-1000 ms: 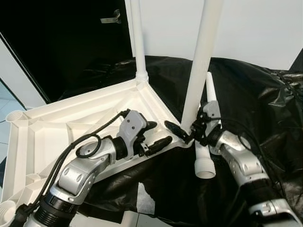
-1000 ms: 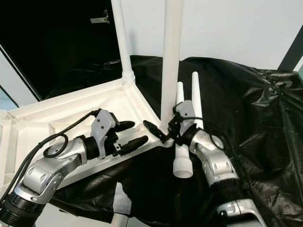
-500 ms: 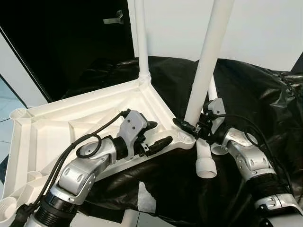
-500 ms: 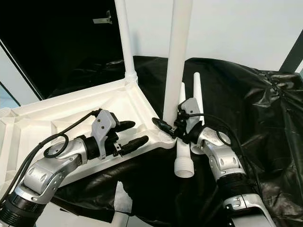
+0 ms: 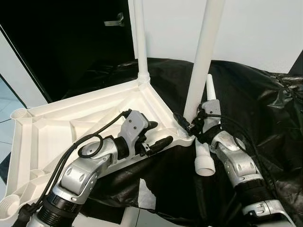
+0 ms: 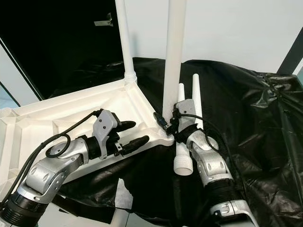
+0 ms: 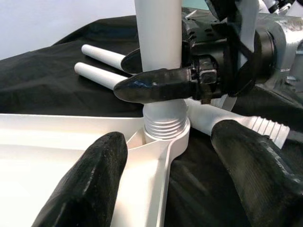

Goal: Building children table

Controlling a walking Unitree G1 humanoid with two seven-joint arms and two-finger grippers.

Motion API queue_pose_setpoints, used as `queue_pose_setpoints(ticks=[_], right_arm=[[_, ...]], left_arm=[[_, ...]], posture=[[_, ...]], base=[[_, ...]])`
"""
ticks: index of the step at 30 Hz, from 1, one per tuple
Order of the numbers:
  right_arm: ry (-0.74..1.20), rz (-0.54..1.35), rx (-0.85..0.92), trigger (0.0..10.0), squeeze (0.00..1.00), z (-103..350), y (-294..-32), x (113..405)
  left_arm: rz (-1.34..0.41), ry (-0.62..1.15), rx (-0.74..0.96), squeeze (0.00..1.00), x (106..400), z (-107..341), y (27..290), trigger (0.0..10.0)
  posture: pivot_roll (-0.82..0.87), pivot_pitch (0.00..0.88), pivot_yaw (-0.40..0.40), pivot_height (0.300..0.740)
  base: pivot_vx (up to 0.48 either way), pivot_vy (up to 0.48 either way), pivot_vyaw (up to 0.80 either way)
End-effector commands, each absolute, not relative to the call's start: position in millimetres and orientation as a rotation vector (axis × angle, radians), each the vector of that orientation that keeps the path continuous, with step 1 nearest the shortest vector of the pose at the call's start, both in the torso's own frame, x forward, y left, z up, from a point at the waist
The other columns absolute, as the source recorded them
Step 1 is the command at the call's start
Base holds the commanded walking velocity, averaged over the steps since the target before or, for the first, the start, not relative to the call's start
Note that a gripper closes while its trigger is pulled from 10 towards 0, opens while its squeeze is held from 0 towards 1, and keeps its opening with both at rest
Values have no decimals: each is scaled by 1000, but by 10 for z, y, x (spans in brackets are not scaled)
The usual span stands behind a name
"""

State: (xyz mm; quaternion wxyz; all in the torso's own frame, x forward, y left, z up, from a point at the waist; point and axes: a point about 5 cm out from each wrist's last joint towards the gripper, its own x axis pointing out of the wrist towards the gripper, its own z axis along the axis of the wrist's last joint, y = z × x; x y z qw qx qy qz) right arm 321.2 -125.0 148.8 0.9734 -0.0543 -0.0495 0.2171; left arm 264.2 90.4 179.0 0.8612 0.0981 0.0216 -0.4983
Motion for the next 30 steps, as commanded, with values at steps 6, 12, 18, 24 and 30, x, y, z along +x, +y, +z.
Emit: queue_pose_setpoints(ticks=[6, 12, 18, 24, 30], right_arm=[[8, 152, -65, 10000, 0, 1257, -1160, 3118], [-3, 37, -29, 10000, 0, 1250, -1050, 3040], [-28, 34, -17, 10000, 0, 1286, -1027, 2974], [-38, 25, -2, 10000, 0, 1307, -1028, 2960], [-109, 127, 15, 10000, 1000, 1417, -1056, 2931]], left_arm=[[-1059, 45, 213, 0, 2622, 1787, 933, 10000], [-1053, 49, 213, 0, 2624, 1792, 957, 10000], [-1071, 53, 218, 0, 2615, 1784, 936, 10000], [-1073, 55, 219, 0, 2620, 1782, 931, 10000], [-1081, 55, 218, 0, 2615, 1779, 910, 10000]], posture=[[35, 0, -1, 740], [32, 0, 11, 740], [26, 0, 18, 740], [25, 0, 21, 740], [20, 0, 20, 740]], base=[[0, 0, 0], [0, 0, 0], [0, 0, 0], [0, 0, 0], [0, 0, 0]])
